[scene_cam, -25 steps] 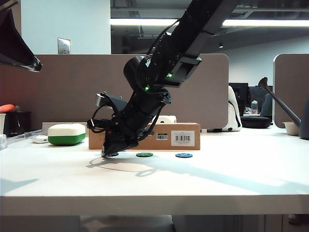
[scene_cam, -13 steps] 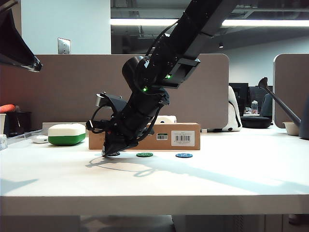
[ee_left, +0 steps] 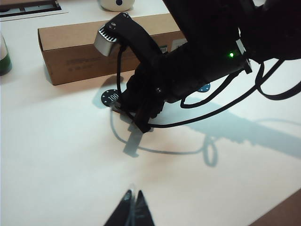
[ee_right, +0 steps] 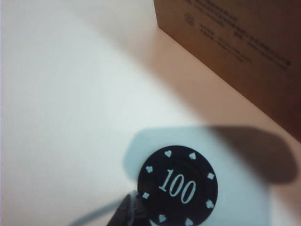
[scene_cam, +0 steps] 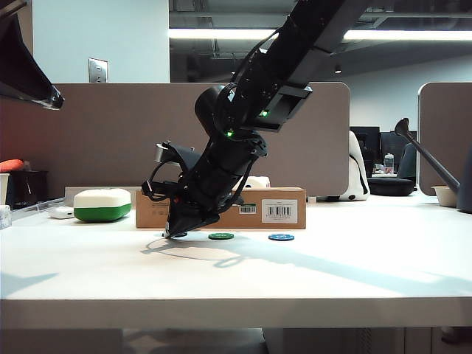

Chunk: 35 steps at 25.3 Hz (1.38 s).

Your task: Push the chip with the highest value in the row forward next to the rectangular box.

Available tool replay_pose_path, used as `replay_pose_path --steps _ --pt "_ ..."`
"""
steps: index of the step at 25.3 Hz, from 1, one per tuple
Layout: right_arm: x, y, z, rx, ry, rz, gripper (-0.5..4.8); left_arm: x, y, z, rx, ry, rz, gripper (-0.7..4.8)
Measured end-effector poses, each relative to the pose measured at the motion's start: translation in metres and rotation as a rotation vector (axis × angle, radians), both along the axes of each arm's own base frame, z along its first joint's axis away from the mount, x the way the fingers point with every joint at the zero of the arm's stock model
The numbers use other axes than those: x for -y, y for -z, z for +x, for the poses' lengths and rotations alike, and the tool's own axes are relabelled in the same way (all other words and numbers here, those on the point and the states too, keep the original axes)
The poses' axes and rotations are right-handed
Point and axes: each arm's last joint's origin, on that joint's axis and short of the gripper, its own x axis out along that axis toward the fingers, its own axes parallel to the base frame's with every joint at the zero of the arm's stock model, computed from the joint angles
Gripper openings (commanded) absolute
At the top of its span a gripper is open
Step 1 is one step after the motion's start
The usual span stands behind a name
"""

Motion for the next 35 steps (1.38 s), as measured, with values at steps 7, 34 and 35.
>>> replay_pose_path --steps 7,34,35 --pt "0.0 0.0 0.003 0.032 0.029 -0.004 -0.06 0.0 0.0 0.0 0.0 0.0 0.0 -0.05" --pt "0.009 0.002 0.013 0.062 0.111 -0.002 -0.06 0.0 0.0 0.0 0.0 0.0 0.0 -0.05" --pt "0.009 0.002 0.014 0.066 0.111 0.0 -0.06 0.0 0.0 0.0 0.0 0.0 0.0 -0.05"
